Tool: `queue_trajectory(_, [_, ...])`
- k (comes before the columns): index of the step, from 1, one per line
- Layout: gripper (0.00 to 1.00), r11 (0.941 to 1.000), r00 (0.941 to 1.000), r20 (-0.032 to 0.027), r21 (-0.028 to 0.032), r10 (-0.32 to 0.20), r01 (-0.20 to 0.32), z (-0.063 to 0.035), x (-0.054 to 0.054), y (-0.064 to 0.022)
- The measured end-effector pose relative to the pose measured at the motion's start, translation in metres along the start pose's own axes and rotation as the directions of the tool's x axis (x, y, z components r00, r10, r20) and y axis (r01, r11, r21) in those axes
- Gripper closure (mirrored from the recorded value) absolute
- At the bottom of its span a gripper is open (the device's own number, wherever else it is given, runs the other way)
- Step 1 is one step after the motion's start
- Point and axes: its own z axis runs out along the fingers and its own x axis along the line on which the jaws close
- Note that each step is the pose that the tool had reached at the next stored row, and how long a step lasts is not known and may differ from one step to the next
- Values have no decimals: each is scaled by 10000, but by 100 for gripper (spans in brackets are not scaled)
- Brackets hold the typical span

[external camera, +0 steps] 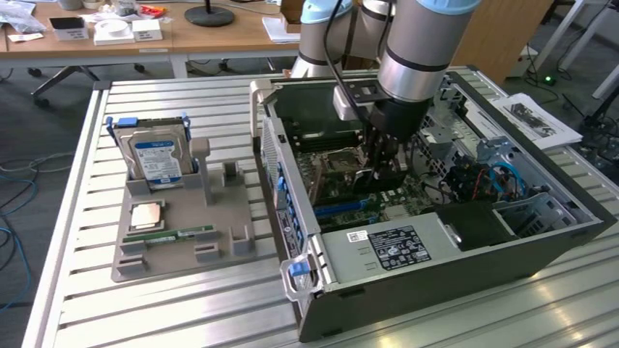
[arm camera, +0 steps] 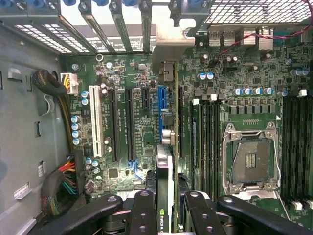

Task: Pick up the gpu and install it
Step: 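Insert the gpu into the slot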

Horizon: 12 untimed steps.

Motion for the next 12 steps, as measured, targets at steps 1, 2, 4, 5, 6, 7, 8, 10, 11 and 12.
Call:
queue_trajectory(1, [73,10000,10000,0,0,0,0,5,0,0])
queue_trajectory(2, [73,10000,10000,0,0,0,0,9,0,0])
queue_trajectory(4, [73,10000,10000,-4,-1,0,0,13,1,1])
queue_trajectory(5, [73,10000,10000,-4,-1,-1,1,14,2,1])
queue_trajectory(6, [73,10000,10000,-1,-1,-2,2,16,2,3])
queue_trajectory(7, [73,10000,10000,0,1,-1,1,17,3,6])
queue_trajectory(8, [73,10000,10000,2,1,0,0,17,5,9])
queue_trajectory(10, [73,10000,10000,1,0,0,0,17,8,17])
queue_trajectory(11, [73,10000,10000,0,0,0,0,17,9,22])
queue_trajectory(12, [73,10000,10000,-1,0,0,0,16,10,28])
